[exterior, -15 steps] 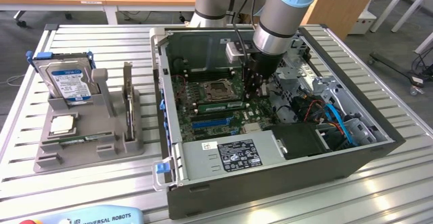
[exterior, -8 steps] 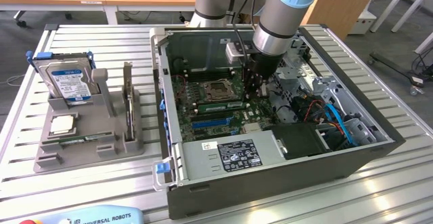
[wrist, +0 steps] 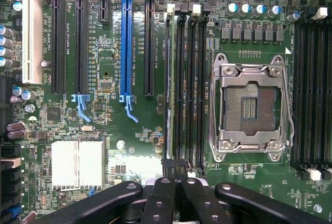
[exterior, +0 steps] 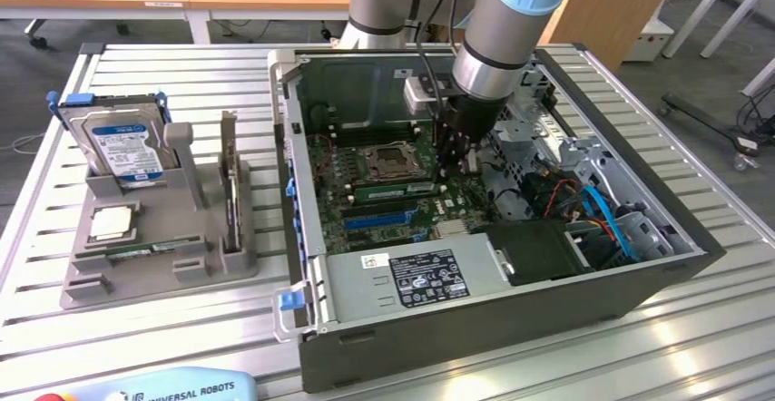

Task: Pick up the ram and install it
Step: 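Press down the ram until it locks into place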

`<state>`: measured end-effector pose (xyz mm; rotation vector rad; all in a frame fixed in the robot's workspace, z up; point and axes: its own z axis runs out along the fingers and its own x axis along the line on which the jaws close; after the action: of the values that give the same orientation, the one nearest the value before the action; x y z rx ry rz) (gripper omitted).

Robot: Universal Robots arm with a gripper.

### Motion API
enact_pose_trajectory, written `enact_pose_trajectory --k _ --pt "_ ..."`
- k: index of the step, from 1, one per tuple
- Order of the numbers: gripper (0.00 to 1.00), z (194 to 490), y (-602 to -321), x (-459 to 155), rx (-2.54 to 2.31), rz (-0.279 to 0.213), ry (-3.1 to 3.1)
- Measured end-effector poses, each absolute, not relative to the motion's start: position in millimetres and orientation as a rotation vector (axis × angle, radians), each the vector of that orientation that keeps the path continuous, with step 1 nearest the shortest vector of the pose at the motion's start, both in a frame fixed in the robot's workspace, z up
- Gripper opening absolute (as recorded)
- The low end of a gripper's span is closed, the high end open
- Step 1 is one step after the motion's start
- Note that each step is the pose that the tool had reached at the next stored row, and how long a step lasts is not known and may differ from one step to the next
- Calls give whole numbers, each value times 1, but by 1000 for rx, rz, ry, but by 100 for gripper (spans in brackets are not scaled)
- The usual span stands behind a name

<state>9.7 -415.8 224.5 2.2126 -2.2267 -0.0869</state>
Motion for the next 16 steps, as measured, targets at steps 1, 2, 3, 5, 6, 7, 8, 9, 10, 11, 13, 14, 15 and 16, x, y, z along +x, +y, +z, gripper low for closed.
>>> enact_pose_trajectory --k 1,2,3,5,6,7,8,9,10,11,13,14,15,16 --pt "10 224 -416 10 2213 -87 -2227" --pt "10 224 -416 10 2213 -87 -2227" --pt "10 224 -416 10 2213 -87 -2227" --pt "10 224 -416 10 2213 -87 -2227" --pt "10 224 -416 10 2213 -87 -2227" --pt "10 224 -416 10 2213 -87 -2227" --pt "10 224 -416 10 2213 -87 -2227" --pt "10 224 -416 10 2213 -87 -2227" --pt "10 224 -416 10 2213 -87 -2227" --pt "10 224 -416 10 2213 -87 -2227" --pt "10 224 -416 10 2213 -87 -2227" --pt "10 224 -416 10 2213 -87 -2227" --pt "10 224 -416 10 2213 -87 -2227" --pt "10 223 -416 10 2213 -87 -2227"
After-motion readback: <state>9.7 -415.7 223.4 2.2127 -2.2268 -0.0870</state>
